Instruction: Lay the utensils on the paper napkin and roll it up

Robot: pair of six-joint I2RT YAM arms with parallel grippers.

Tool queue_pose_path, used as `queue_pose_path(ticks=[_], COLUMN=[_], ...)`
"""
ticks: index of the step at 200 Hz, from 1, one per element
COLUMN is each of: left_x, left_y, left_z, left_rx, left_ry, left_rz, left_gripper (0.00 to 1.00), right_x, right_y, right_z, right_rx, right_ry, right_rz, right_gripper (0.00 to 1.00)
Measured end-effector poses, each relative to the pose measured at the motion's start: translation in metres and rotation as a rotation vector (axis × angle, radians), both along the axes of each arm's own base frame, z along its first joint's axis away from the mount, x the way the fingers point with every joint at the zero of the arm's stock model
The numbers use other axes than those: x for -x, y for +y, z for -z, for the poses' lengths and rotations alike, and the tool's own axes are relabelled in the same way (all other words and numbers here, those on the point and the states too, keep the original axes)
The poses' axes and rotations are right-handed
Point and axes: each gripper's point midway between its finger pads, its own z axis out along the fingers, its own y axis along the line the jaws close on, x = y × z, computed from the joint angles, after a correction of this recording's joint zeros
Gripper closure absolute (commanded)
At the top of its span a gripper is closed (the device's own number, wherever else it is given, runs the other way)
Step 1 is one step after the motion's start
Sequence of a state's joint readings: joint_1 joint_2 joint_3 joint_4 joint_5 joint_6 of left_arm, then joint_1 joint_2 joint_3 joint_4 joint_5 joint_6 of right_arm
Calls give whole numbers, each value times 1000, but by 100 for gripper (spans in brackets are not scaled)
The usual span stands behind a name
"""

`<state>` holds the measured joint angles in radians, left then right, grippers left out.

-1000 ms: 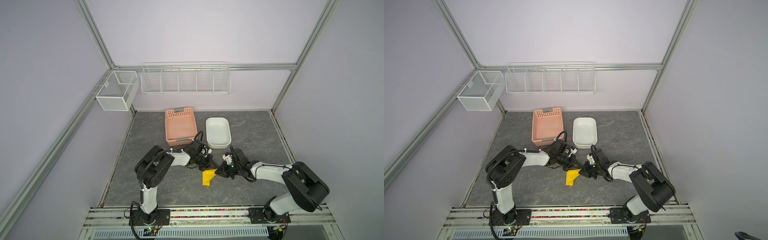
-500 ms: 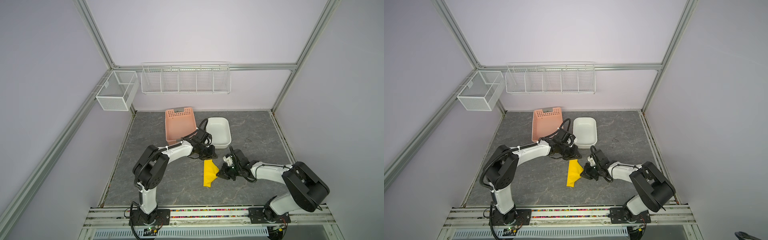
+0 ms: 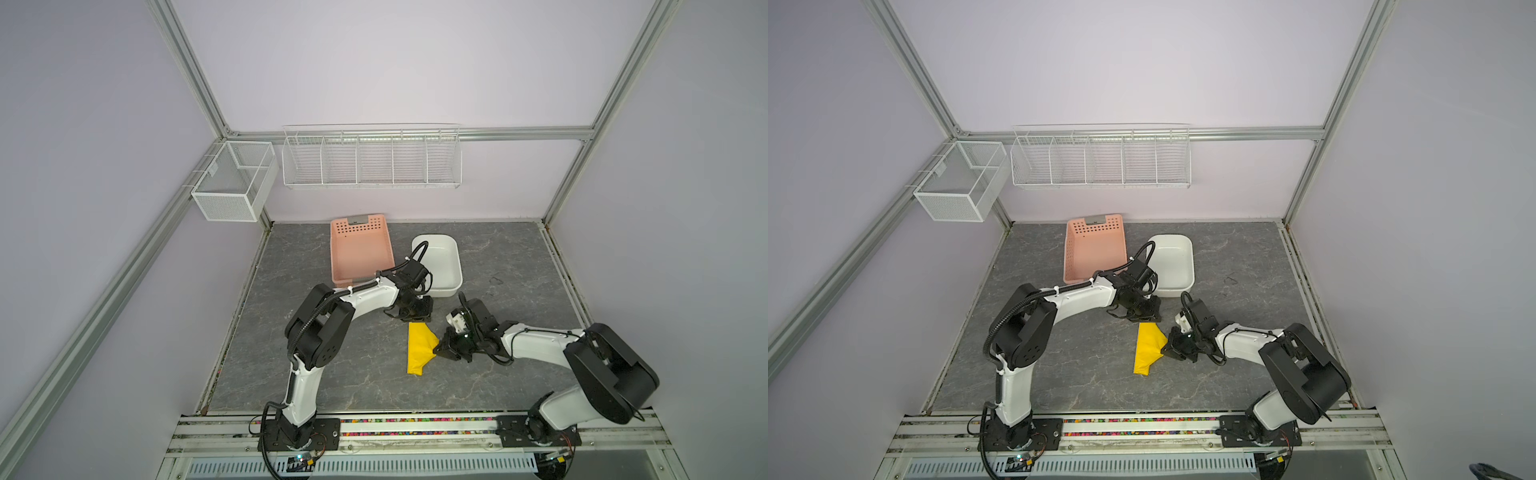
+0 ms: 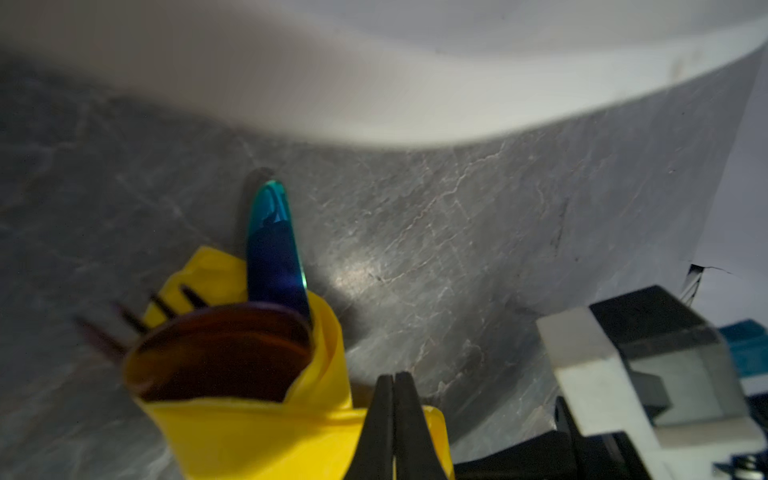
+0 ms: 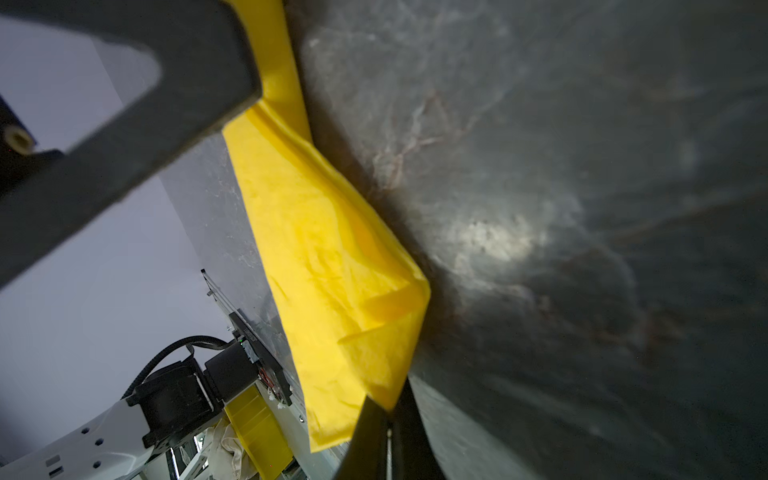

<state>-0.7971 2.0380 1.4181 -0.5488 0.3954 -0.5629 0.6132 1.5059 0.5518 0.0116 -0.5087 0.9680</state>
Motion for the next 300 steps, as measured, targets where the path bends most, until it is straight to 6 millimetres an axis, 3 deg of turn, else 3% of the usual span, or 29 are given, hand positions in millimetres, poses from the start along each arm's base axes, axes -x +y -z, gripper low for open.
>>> queue_pose_path(ticks=[40, 114, 204, 263, 300], left_x=[-5, -12, 3, 4, 15], left_y=[-3, 13, 37, 35, 26], left_z=[5, 13, 16, 4, 3], left_rx=[-55, -149, -192, -170, -163], left_ry=[-42, -103, -101, -111, -108], left_rz=[11, 5, -3, -5, 19], left_gripper=[100, 100, 100, 100, 100], right_x=[0, 11, 19, 20, 19], right_y=[0, -3, 19, 8, 6], right_z=[0, 5, 2, 6, 7], right_rx=[1, 30, 54, 112, 122], right_ry=[1, 22, 18, 17, 13], right_rz=[0, -36, -116, -107, -105], right_gripper=[93, 93, 93, 93, 93])
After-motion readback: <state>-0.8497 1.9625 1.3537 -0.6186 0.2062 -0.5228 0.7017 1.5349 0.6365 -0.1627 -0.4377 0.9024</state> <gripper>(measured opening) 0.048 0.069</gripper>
